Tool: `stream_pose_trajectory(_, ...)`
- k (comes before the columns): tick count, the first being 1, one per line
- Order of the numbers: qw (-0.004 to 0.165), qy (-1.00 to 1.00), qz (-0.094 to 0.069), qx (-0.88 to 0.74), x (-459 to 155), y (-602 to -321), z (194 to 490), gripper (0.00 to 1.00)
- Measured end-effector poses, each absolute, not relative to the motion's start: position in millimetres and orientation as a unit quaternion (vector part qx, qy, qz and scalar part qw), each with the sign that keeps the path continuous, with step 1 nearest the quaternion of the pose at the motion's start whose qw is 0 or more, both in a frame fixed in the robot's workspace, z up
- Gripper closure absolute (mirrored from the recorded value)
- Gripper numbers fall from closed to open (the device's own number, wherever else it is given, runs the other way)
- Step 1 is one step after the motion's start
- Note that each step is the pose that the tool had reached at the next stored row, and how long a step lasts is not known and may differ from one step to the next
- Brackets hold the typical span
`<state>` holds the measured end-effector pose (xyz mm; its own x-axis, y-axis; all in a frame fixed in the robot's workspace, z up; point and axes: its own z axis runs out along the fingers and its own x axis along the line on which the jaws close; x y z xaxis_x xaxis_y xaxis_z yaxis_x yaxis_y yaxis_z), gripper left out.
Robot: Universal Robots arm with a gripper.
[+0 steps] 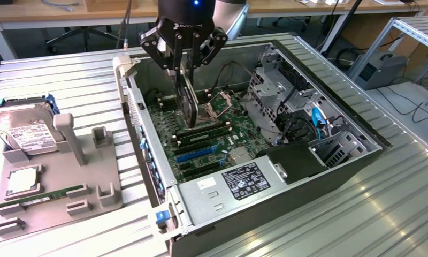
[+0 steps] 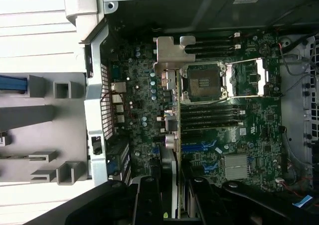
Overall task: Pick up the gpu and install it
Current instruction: 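Pick up the gpu and move the gpu toward the slot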
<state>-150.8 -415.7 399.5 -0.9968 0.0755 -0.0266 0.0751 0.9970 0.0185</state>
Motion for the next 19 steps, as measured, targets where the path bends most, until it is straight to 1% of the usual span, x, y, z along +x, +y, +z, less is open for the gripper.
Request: stream_pose_trajectory(19,0.014,0.999,0.009,0.038,-142.0,-415.7,391.1,0.73)
